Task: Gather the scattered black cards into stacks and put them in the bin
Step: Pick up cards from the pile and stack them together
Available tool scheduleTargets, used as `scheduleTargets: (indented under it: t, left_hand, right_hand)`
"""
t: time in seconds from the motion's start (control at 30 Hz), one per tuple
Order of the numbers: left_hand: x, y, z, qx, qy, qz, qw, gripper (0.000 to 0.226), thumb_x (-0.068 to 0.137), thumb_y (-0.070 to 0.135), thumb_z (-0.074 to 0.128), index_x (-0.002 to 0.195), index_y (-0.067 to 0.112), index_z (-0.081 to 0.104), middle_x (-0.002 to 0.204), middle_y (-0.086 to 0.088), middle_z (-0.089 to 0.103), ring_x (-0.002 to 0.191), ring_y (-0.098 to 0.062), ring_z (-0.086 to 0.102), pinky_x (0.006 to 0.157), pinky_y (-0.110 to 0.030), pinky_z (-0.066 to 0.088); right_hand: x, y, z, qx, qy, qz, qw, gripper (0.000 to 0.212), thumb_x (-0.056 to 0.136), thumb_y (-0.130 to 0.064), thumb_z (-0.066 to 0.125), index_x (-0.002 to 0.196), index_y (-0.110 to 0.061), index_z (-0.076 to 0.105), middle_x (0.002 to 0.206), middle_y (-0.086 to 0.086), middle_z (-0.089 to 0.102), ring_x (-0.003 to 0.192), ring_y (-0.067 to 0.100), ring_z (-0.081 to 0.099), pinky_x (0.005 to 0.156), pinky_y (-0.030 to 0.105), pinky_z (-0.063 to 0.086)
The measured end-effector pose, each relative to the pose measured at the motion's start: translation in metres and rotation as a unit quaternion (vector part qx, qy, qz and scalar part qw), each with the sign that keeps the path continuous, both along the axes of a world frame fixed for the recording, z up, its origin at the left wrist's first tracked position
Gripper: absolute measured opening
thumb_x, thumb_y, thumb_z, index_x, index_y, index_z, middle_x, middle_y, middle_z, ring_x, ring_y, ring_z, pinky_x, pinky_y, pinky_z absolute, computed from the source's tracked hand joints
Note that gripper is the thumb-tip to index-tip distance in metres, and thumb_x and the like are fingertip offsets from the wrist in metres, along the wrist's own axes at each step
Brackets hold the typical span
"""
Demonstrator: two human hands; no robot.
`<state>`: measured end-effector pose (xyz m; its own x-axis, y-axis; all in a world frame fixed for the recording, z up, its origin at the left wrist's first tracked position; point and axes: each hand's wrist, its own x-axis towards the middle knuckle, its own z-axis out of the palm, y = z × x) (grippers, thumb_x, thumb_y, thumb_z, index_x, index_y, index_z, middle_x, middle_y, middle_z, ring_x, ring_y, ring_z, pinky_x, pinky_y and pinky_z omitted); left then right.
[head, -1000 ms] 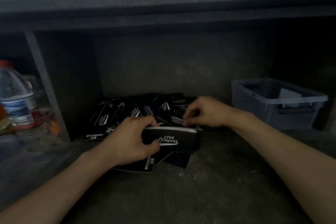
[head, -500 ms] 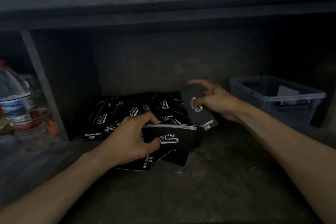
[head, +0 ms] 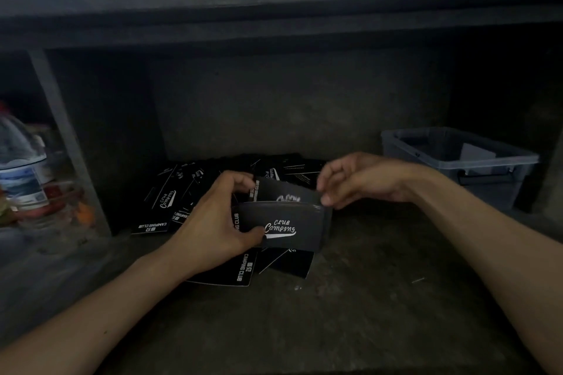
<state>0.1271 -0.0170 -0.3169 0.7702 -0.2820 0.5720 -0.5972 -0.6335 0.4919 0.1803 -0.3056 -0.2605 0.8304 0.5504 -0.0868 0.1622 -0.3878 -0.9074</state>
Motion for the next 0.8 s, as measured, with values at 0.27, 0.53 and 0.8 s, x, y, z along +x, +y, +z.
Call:
scheduleTargets:
  t: [0.27, 0.53, 0.8]
  left_hand:
    - [-0.001, 0.002, 0.003, 0.027, -0.005, -0.035, 0.999, 0.062, 0.066, 0.033, 0.083, 0.119, 0.051, 0.056, 0.103, 0.023, 0.069, 0.095, 0.003, 0.066, 0.079, -0.008, 0.047]
    - [-0.002, 0.001, 0.003, 0.038, -0.071, -0.05, 0.995, 0.035, 0.069, 0.035, 0.086, 0.095, 0.036, 0.063, 0.097, 0.021, 0.064, 0.088, -0.003, 0.066, 0.074, -0.007, 0.045]
    - [-0.002, 0.001, 0.001, 0.07, -0.031, -0.089, 0.993, 0.044, 0.083, 0.031, 0.078, 0.124, 0.036, 0.063, 0.113, 0.021, 0.068, 0.105, 0.0, 0.067, 0.09, -0.024, 0.054]
  right_hand:
    - [0.004, 0.0, -0.003, -0.037, -0.033, 0.019, 0.999, 0.023, 0.093, -0.003, 0.058, 0.104, -0.017, 0.072, 0.108, 0.003, 0.073, 0.104, 0.015, 0.067, 0.092, 0.033, 0.054]
    - [0.012, 0.008, -0.023, -0.328, -0.283, -0.039, 0.9, 0.07, 0.081, 0.009, 0.054, 0.139, -0.031, 0.05, 0.149, -0.003, 0.042, 0.132, 0.015, 0.044, 0.111, 0.025, 0.034]
    - [0.012, 0.0, -0.011, -0.364, -0.295, -0.049, 0.882, 0.062, 0.074, 0.001, 0.068, 0.124, -0.035, 0.064, 0.116, -0.01, 0.056, 0.112, 0.012, 0.056, 0.081, 0.008, 0.04]
